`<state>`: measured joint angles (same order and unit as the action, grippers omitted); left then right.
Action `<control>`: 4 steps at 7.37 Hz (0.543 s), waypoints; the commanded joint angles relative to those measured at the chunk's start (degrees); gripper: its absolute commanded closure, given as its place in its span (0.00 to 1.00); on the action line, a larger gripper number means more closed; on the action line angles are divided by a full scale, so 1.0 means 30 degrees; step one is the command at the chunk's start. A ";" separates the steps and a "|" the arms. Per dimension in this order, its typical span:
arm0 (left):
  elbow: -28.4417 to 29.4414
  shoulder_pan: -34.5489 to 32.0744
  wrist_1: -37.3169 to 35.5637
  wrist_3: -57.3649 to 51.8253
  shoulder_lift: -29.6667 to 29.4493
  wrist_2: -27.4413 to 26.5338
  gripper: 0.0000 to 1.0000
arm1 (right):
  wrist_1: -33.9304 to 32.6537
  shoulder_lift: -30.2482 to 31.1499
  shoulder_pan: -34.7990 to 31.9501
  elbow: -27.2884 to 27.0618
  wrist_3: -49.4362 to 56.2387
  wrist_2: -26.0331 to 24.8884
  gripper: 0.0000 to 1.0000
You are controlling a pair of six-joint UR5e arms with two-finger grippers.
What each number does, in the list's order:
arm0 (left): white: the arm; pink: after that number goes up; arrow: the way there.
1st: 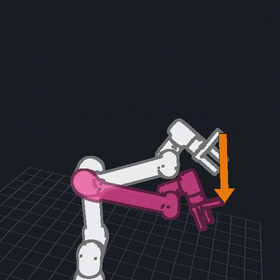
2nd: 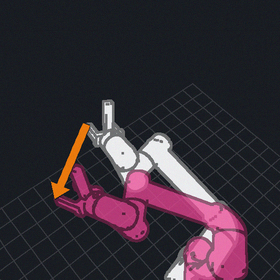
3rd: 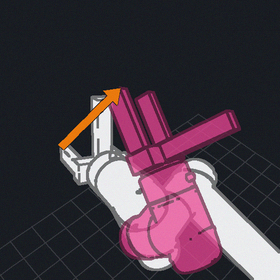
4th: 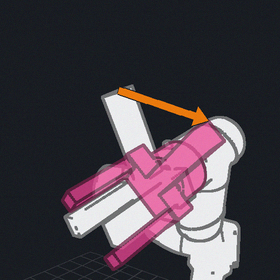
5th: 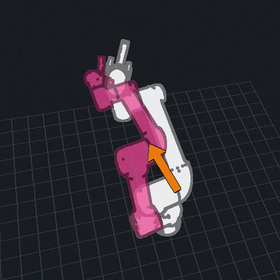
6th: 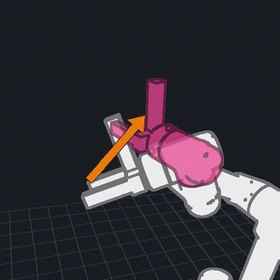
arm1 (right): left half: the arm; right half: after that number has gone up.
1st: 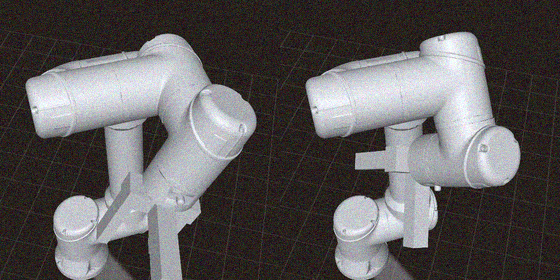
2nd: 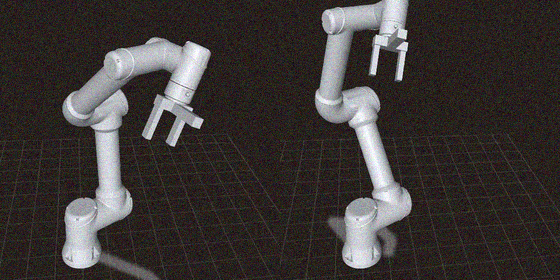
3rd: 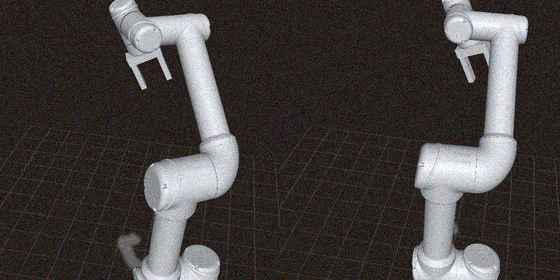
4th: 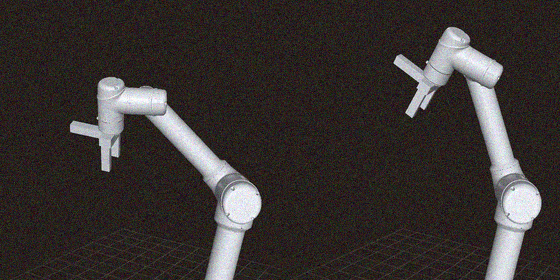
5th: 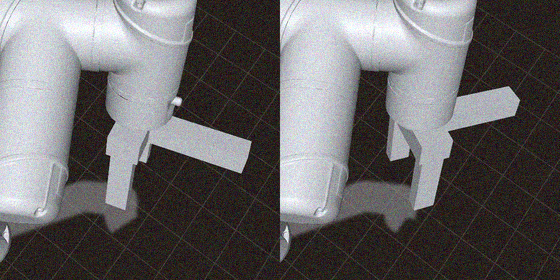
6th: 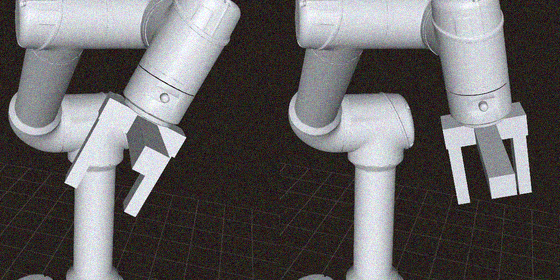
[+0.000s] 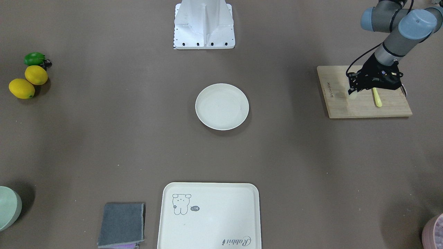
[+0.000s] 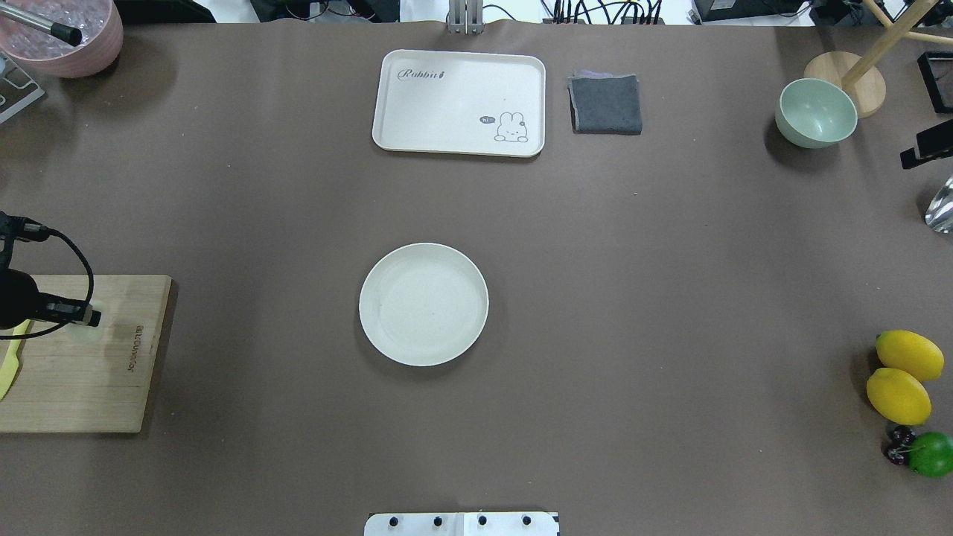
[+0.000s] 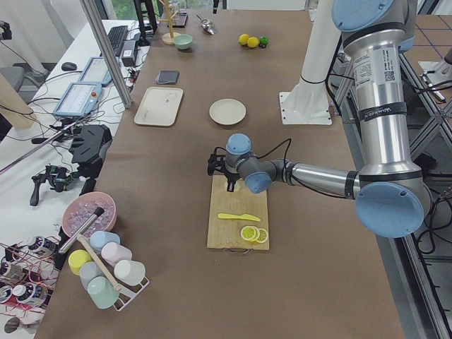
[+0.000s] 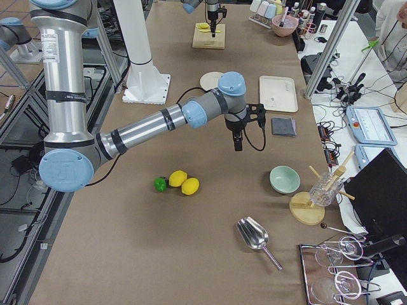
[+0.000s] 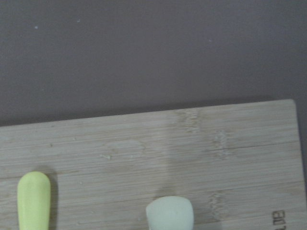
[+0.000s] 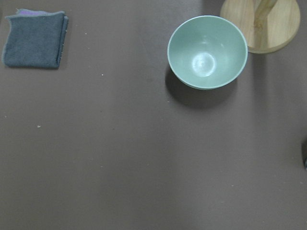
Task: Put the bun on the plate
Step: 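Grasp the pale bun on the cutting board with the left gripper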
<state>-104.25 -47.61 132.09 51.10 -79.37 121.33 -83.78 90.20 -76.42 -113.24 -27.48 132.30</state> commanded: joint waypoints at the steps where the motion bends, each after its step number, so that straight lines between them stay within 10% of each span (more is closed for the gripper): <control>1: -0.0204 -0.0099 -0.0112 0.0772 -0.2269 0.1216 0.80 | -0.0050 0.1394 -0.1587 0.0505 0.2585 0.0110 0.00; 4: 0.0851 0.1384 -0.1951 0.6213 -0.8214 0.1014 0.80 | -0.0515 0.2628 -0.4426 0.1910 0.7682 0.0720 0.00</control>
<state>-102.60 -46.30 128.78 63.99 -97.12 124.70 -84.30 96.82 -85.99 -109.26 -10.35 133.21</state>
